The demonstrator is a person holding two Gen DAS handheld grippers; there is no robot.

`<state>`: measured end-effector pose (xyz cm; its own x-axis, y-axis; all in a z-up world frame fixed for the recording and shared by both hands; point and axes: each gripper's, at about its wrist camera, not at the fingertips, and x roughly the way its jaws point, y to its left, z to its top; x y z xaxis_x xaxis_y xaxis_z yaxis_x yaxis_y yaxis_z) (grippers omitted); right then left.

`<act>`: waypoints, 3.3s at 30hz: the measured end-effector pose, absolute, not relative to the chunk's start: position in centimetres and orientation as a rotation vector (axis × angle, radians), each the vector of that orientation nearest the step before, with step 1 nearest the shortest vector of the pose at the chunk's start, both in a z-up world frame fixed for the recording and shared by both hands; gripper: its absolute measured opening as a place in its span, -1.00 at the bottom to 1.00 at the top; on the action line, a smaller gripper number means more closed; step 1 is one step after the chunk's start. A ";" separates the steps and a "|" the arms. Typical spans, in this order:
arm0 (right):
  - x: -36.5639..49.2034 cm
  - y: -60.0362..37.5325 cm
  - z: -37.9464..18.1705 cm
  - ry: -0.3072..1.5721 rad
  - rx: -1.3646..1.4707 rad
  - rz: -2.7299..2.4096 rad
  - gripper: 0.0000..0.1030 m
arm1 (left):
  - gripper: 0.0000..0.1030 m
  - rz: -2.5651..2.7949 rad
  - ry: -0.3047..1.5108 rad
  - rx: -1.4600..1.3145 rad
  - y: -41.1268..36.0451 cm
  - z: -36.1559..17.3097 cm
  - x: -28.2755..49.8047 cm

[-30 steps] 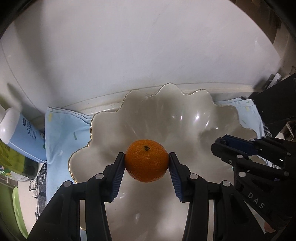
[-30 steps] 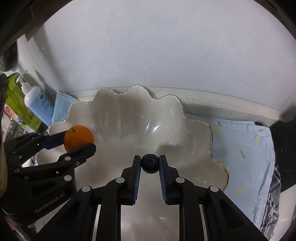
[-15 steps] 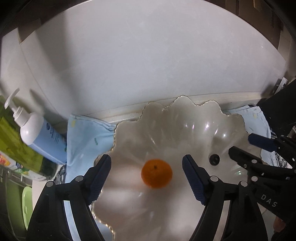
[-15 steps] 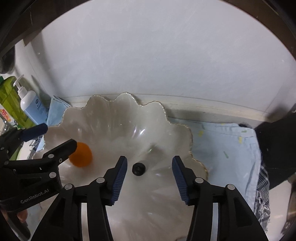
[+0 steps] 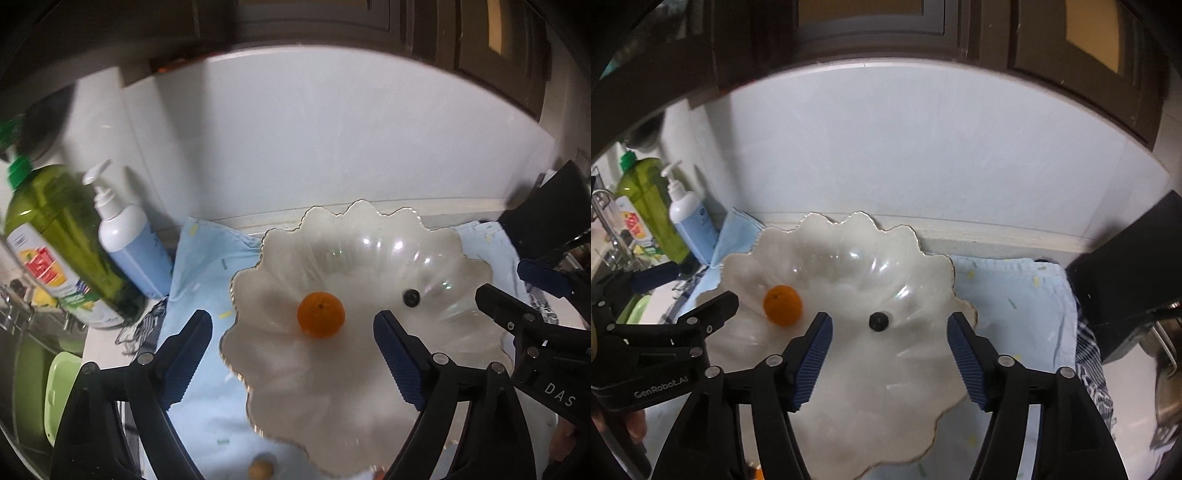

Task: Organize fruits
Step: 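Raise both open tools away from the bowl, then grasp a red date with the left tool while the right tool grasps a small brown fruit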

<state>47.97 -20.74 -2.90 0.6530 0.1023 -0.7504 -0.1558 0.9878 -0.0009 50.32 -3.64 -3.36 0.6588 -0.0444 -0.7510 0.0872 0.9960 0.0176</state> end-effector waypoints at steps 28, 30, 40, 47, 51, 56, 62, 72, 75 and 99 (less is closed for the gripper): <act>30.8 -18.0 4.0 0.536 -0.053 0.244 0.41 | 0.92 -0.044 0.538 0.064 0.6 4.3 31.8; 29.8 -17.8 4.2 0.523 -0.050 0.250 0.41 | 0.92 -0.037 0.522 0.069 0.6 4.4 30.8; 26.3 -16.8 3.5 0.508 -0.072 0.249 0.41 | 0.92 -0.015 0.530 0.064 1.5 3.1 26.5; 25.0 -16.1 1.6 0.560 -0.088 0.263 0.41 | 0.92 0.011 0.547 0.080 2.2 1.3 24.3; 24.4 -15.6 0.7 0.576 -0.121 0.269 0.41 | 0.92 0.026 0.566 0.091 2.7 -0.1 23.0; 23.8 -15.3 -0.3 0.595 -0.130 0.280 0.41 | 0.91 0.031 0.584 0.103 3.0 -1.4 21.8; 23.2 -15.1 -2.2 0.637 -0.125 0.292 0.40 | 0.85 0.022 0.632 0.110 2.7 -3.2 21.2; 23.7 -15.3 -6.5 0.773 -0.109 0.312 0.39 | 0.65 -0.011 0.722 0.140 1.6 -6.8 21.4; 23.7 -15.1 -7.5 0.790 -0.119 0.321 0.38 | 0.54 -0.029 0.769 0.138 1.2 -8.1 21.9; 25.6 -14.2 -12.5 0.882 -0.146 0.350 -0.06 | -0.09 -0.068 0.907 0.059 -0.2 -13.5 24.5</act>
<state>25.57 -14.19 -12.53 0.5834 0.2392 -0.7761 -0.3587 0.9333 0.0180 24.47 -0.22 -13.52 0.6139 -0.0338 -0.7886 0.0834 0.9963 0.0223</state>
